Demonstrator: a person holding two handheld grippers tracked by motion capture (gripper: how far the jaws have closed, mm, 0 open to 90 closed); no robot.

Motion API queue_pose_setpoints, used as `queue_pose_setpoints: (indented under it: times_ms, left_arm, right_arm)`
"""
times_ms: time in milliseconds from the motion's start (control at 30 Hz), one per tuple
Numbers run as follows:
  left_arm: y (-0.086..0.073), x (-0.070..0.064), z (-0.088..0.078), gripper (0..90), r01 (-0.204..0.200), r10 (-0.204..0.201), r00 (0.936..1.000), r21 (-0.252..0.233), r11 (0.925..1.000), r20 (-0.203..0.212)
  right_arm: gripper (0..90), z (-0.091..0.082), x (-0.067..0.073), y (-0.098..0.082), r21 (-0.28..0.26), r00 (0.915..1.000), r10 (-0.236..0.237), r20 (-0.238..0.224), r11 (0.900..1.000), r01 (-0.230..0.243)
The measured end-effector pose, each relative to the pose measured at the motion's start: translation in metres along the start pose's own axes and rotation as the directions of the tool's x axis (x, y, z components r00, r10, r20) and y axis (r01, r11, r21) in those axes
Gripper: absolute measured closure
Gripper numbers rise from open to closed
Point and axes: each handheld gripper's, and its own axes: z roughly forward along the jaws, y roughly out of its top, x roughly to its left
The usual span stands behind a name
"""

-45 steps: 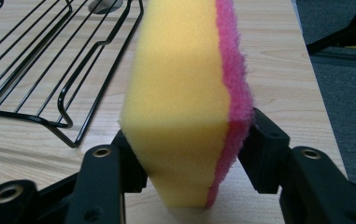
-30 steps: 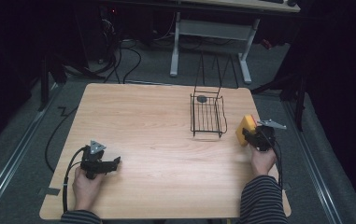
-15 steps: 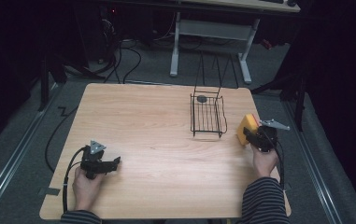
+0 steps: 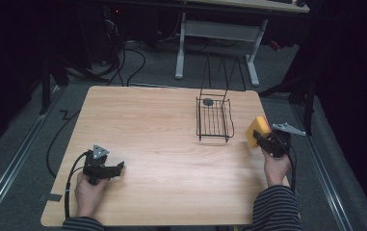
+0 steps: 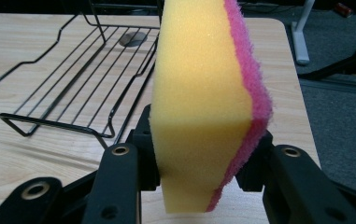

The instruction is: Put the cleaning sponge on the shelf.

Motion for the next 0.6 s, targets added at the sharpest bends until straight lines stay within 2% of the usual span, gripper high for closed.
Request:
queue_pose_setpoints:
  times_ms: [333,600]
  left_arm:
    - [0.0,0.0,0.0,15.9,-0.002,0.002,1.0,0.002,1.0,0.0]
    - [0.0,0.0,0.0,15.9,-0.002,0.002,1.0,0.002,1.0,0.0]
  right_arm:
    - [60.9,-0.018,-0.001,0.005,-0.018,0.9997,0.0,-0.024,1.0,-0.001]
    - [60.9,-0.031,0.005,0.015,-0.055,0.9982,-0.017,-0.057,0.998,0.014]
